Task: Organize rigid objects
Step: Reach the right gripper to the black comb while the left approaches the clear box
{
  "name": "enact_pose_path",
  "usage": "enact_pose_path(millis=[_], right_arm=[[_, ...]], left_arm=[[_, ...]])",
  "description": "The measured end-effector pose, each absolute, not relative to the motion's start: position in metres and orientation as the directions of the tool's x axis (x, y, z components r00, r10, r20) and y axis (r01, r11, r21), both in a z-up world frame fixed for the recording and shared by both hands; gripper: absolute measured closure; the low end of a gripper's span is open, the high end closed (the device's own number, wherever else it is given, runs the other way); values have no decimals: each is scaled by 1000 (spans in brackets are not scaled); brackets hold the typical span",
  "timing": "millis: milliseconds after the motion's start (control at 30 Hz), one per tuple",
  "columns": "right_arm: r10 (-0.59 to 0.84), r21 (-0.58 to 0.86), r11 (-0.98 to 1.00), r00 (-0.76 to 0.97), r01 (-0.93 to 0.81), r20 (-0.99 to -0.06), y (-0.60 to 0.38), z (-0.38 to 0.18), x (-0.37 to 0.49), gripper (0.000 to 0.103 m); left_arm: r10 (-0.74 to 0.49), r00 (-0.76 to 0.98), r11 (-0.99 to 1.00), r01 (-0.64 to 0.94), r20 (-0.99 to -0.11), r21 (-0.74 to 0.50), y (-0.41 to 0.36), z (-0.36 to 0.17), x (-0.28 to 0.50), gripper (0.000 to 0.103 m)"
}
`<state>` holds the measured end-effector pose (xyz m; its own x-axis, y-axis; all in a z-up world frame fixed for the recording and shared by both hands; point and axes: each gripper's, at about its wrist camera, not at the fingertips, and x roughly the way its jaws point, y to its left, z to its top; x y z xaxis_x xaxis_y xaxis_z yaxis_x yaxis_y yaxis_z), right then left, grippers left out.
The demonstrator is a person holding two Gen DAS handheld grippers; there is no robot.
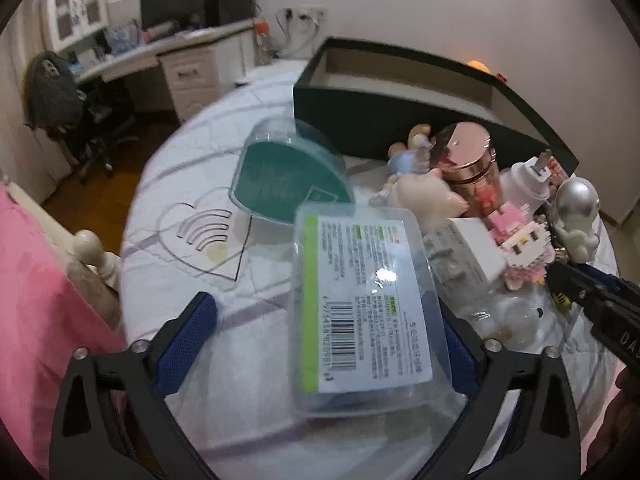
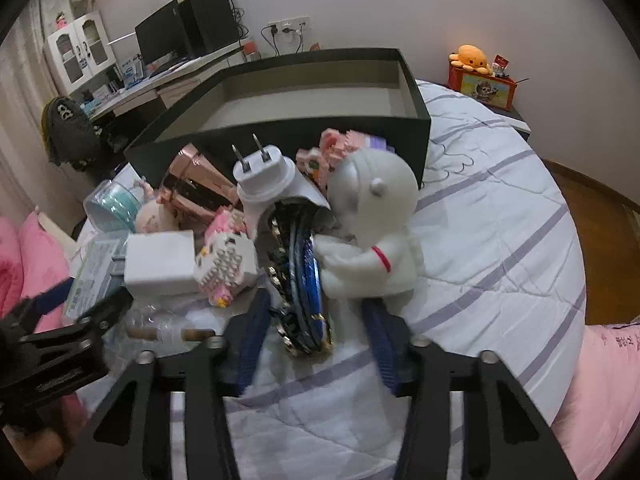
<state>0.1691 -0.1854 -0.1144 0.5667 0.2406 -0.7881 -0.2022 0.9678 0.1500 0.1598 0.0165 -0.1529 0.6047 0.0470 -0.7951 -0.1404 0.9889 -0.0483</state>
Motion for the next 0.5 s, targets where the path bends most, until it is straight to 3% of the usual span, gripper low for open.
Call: enact_pose_path(millis=[100, 167, 233, 500], right_arm=[[229, 141, 971, 564, -196, -794, -179, -114, 168, 73], [219, 130, 972, 556, -195, -802, -173, -114, 167, 77], [207, 114, 974, 555, -197, -806, -169, -113, 166, 80], [204, 125, 977, 562, -175, -801, -170, -105, 167, 80]], left_arm=[[23, 622, 995, -93, -782, -45, 24, -153, 161, 17], [4, 630, 996, -70, -776, -52, 29, -153, 163, 30], [-12, 635, 997, -56, -772, -61, 33, -153, 164, 37], [-58, 632, 996, -12, -773, -85, 39, -151, 172, 39]])
